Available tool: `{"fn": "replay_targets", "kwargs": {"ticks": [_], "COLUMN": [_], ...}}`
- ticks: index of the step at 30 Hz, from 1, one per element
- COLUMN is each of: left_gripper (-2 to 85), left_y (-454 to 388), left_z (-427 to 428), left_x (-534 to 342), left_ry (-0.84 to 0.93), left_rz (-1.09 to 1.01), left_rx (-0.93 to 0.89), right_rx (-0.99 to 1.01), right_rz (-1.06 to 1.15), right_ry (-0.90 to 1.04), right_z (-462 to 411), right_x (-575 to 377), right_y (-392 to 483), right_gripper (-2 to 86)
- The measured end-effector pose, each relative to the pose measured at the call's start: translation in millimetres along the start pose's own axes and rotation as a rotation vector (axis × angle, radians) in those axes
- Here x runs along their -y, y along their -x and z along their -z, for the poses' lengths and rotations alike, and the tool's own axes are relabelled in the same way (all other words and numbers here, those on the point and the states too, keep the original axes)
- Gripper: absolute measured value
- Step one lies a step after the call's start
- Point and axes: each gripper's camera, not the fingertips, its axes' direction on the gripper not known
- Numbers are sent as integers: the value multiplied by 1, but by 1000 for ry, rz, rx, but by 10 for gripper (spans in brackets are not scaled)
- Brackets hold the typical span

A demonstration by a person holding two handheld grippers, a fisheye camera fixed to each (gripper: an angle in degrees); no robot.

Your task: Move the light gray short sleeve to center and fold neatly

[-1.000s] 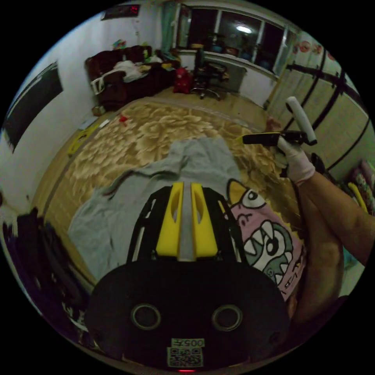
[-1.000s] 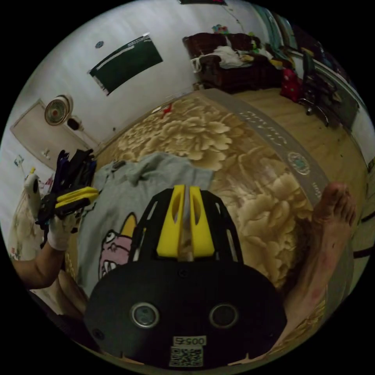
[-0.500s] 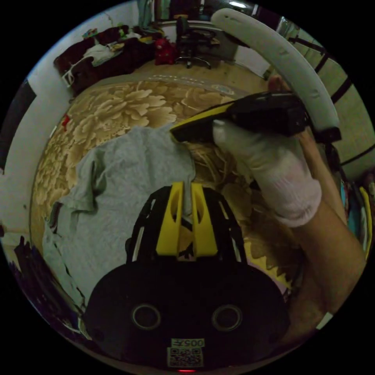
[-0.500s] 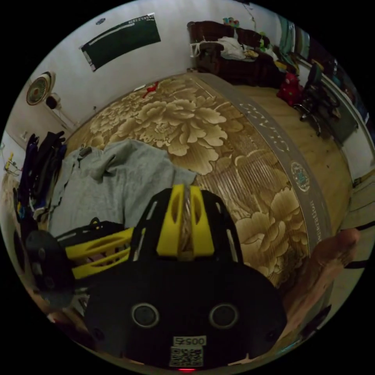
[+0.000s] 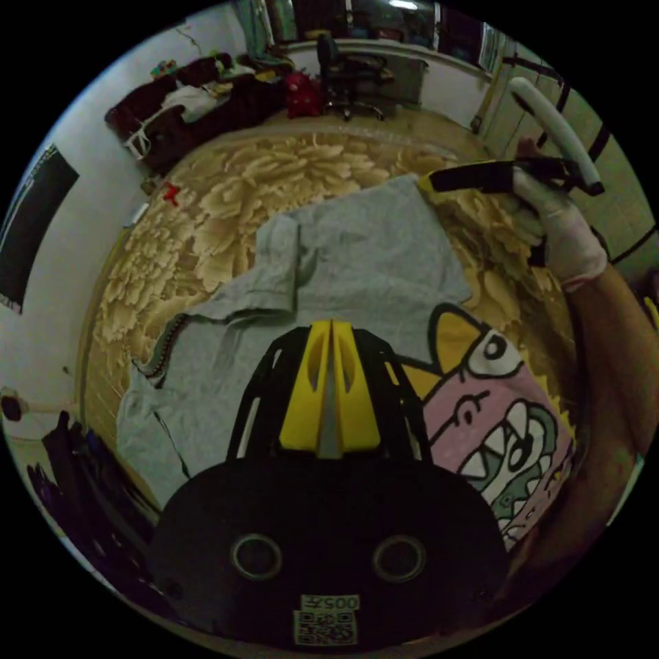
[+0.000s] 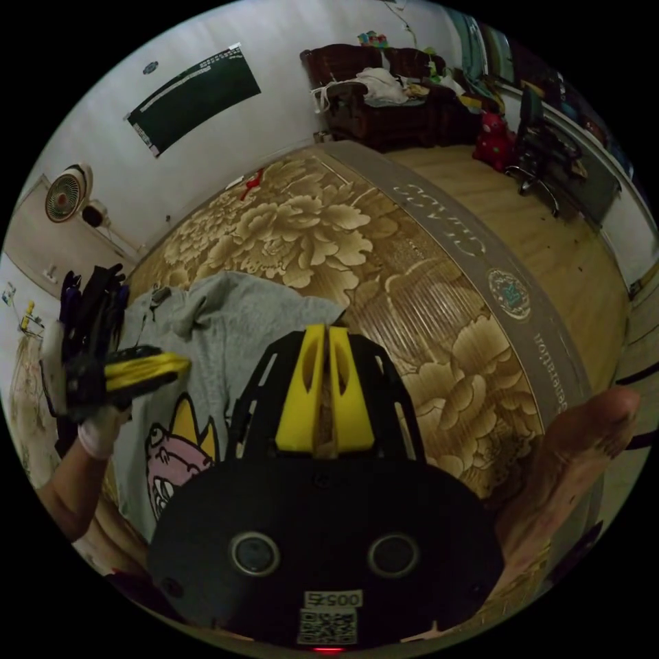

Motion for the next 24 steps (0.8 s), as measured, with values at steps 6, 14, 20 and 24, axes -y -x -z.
{"fn": "replay_targets", "kwargs": {"ticks": [6, 14, 20, 24], "left_gripper": [0, -2, 40, 76], "left_y": [51, 53, -50, -97], "left_z": [-7, 26, 32, 27], "left_x": [49, 36, 8, 7], "left_ry": [38, -237, -264, -180], "left_rz": [131, 288, -25, -199], "left_rx": [88, -107, -139, 54], "right_rx": [14, 50, 87, 105], "right_rz": [-31, -17, -41, -58], "right_ry": [-9, -49, -44, -44], "right_z": [-1, 11, 5, 3], "right_x": [1, 9, 6, 4], "right_y": [-16, -35, -46, -55], "right_gripper": [-12, -12, -13, -12]}}
